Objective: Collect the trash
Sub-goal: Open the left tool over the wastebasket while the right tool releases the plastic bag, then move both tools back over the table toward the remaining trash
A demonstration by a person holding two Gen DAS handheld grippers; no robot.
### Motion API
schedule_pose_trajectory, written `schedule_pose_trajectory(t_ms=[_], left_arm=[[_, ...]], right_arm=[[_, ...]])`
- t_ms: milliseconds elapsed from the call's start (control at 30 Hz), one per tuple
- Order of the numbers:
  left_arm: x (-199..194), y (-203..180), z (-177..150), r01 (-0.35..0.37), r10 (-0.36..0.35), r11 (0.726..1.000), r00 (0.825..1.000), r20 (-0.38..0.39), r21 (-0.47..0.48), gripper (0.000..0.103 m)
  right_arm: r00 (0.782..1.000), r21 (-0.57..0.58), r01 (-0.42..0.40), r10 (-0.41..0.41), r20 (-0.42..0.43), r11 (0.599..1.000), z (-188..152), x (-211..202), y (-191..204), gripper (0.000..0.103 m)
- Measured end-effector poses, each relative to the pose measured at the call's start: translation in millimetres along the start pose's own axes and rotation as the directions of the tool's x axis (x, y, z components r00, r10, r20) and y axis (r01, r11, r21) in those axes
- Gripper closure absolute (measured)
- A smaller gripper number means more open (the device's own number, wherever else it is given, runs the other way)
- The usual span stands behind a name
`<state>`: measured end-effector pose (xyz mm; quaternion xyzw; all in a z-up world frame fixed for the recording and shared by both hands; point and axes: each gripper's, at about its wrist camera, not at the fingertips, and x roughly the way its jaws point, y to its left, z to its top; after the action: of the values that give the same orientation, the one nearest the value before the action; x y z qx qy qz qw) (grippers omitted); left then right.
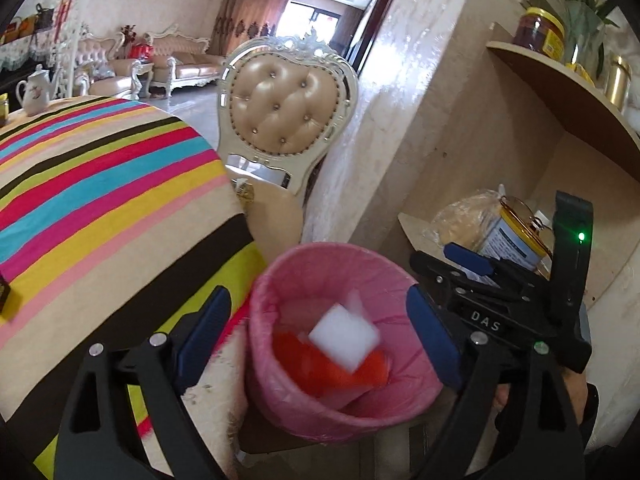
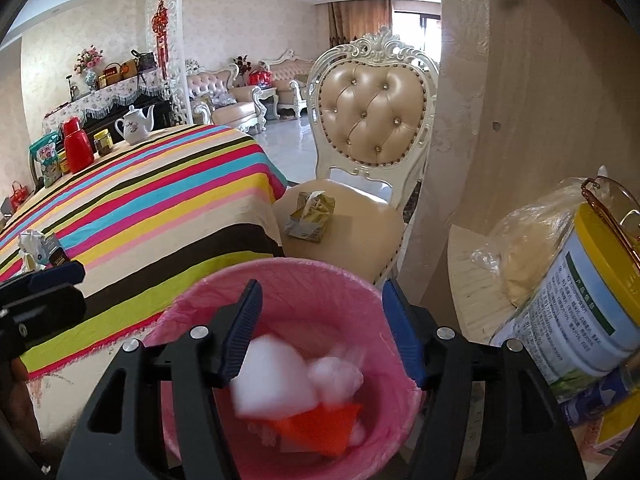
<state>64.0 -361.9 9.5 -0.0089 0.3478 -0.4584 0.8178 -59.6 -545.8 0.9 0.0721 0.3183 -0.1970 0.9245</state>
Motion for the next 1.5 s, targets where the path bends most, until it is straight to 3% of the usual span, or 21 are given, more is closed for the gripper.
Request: schedule_pose_trajectory(t_ms=[267,500,833,1500], left_arm=[[-30.0,19.5,-4.7,-0.074,0.075,0.997,0.996,0.041,-0.029,0.017],[-66.4,43.5,-14.2,-0.164,0.168,0.985,0.982,0.084,-0.054,0.017],[-121.1,82.7,-29.3,-0.298,0.311,0.949,0.940,0.138,-0.102,0.017],[-178.1,164.2,-60.8,-0.437,0.472,0.866,0.875,0.109,-0.244,0.018]], right_arm=[[1.000,-0.016,-0.028,0.028,0.012,0.999,-0.1,-6.4,13.4,0.035],[0.996,-0.055,-0.089,0.090,0.023,0.995,-0.6,-11.9,43.8,0.026],[0.980,-0.121,-0.196,0.200,0.021,0.973,-3.4,-17.9,96.3,0.021],[0.956,-0.200,-0.291,0.290,-0.034,0.936,0.0,-0.8,172.2,0.019]])
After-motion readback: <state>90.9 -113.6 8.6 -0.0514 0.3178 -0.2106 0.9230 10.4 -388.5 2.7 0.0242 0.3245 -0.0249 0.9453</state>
